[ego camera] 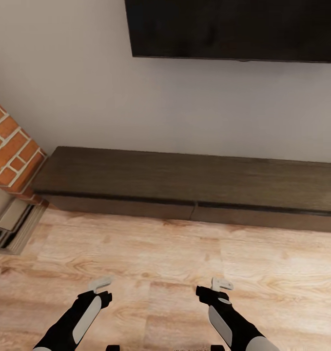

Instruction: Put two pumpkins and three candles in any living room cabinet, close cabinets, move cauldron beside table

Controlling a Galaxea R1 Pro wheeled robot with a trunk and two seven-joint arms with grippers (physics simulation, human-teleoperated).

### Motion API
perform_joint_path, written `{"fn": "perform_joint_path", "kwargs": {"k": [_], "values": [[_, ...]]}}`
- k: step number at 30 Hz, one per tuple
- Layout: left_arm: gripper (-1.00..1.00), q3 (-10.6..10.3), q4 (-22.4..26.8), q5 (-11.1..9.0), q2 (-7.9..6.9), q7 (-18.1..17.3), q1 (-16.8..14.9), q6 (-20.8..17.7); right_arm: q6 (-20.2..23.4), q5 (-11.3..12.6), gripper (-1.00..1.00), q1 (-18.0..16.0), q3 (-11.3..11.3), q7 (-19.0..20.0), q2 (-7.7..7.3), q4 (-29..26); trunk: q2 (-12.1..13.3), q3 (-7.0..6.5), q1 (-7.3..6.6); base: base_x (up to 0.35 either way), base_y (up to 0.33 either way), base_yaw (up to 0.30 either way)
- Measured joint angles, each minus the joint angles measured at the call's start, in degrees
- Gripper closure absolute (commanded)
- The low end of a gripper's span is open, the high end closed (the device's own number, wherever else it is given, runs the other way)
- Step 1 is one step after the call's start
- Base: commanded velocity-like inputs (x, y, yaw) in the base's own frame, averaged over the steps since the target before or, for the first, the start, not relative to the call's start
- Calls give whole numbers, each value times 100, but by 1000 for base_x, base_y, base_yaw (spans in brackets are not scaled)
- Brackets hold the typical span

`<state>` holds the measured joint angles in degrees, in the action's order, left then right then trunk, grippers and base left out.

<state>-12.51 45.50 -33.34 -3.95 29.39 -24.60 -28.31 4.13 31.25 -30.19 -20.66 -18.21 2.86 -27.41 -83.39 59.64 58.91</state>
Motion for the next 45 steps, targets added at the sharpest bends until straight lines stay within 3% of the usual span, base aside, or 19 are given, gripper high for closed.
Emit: {"fn": "perform_joint_path", "kwargs": {"k": [16,45], "values": [[-100,1,1,2,0,3,1,0,-17,-6,-100,1,-6,0,0,-2,0,69,0,0,11,-231],[-100,-27,-125,-6,11,-1,1,9,-43,-73,-100,0,-36,-79,10,-9,0,118,0,-19,7,27]]}}
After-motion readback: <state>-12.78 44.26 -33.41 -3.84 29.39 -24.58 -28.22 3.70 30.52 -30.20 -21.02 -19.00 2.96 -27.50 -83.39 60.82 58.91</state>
